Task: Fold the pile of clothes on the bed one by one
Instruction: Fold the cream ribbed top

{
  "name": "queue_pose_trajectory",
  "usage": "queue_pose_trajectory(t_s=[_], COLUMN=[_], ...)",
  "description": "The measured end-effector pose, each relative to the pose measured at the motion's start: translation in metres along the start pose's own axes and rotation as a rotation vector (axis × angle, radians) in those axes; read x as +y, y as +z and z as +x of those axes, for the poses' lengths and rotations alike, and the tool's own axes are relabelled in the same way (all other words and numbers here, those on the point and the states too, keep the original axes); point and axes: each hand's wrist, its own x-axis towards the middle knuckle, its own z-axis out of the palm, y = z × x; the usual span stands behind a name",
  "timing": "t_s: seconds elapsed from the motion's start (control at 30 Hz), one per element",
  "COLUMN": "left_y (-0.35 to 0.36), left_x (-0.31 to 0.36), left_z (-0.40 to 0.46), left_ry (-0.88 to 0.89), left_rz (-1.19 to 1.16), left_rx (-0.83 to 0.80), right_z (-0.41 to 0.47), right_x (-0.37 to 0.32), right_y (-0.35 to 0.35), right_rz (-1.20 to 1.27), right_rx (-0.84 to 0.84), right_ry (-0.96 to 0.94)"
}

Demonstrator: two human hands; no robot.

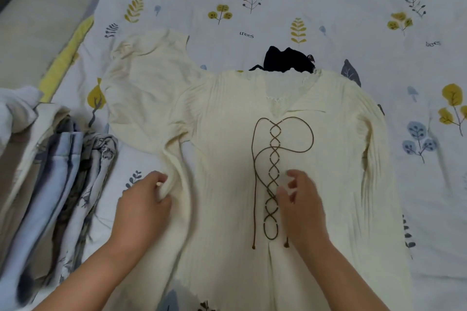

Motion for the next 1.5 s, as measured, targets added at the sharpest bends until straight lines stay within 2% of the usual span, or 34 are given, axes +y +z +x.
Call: queue_pose_trajectory(t_s=[0.07, 0.17, 0.23, 0.3, 0.33, 0.4, 0.5, 0.57, 0.67, 0.8, 0.9, 0.97, 1.03, 1.1, 1.17, 1.33, 1.4, 1.5], left_y=[-0.007, -0.013, -0.012, -0.01, -0.008, 0.0, 0.019, 0.032, 0.045, 0.06, 0.072, 0.074, 0.065, 0.048, 0.027, -0.008, -0.004, 0.019], left_x=[0.033, 0.083, 0.107, 0.12, 0.122, 0.12, 0.109, 0.106, 0.11, 0.128, 0.141, 0.147, 0.151, 0.152, 0.151, 0.139, 0.135, 0.131], left_z=[-0.007, -0.02, -0.027, -0.026, -0.023, -0.01, 0.023, 0.05, 0.093, 0.14, 0.169, 0.185, 0.198, 0.213, 0.225, 0.245, 0.247, 0.241], left_ry=[0.12, 0.284, 0.371, 0.414, 0.426, 0.488, 0.449, 0.426, 0.481, 0.595, 0.653, 0.66, 0.622, 0.567, 0.538, 0.397, 0.393, 0.456], left_rz=[-0.063, -0.192, -0.34, -0.485, -0.508, -0.385, -0.198, -0.08, 0.079, 0.268, 0.45, 0.571, 0.552, 0.44, 0.427, 0.683, 0.78, 0.857], left_rx=[0.0, -0.056, -0.233, -0.442, -0.499, -0.433, -0.24, -0.147, -0.034, -0.041, -0.204, -0.31, -0.336, -0.368, -0.389, -0.357, -0.296, -0.184], right_z=[-0.01, -0.023, -0.025, -0.019, -0.015, -0.004, 0.008, 0.008, 0.004, 0.007, 0.009, 0.009, 0.01, 0.011, 0.015, 0.024, 0.026, 0.024], right_x=[-0.016, -0.04, -0.043, -0.039, -0.033, -0.012, 0.013, 0.021, 0.02, 0.02, 0.031, 0.042, 0.053, 0.061, 0.063, 0.059, 0.062, 0.076], right_y=[0.004, 0.0, -0.01, -0.026, -0.032, -0.041, -0.042, -0.036, -0.02, -0.01, -0.018, -0.03, -0.047, -0.064, -0.078, -0.097, -0.093, -0.08], right_rz=[0.206, 0.743, 1.043, 1.152, 1.121, 0.904, 0.254, -0.058, -0.293, -0.529, -0.608, -0.564, -0.472, -0.413, -0.32, 0.101, 0.106, -0.204], right_rx=[-0.178, -0.604, -0.71, -0.668, -0.599, -0.427, -0.147, -0.045, 0.062, 0.03, -0.019, -0.051, -0.123, -0.263, -0.405, -0.808, -0.757, -0.432], right_ry=[0.013, 0.174, 0.216, 0.242, 0.274, 0.388, 0.487, 0.422, 0.338, 0.319, 0.3, 0.308, 0.334, 0.378, 0.415, 0.364, 0.371, 0.383])
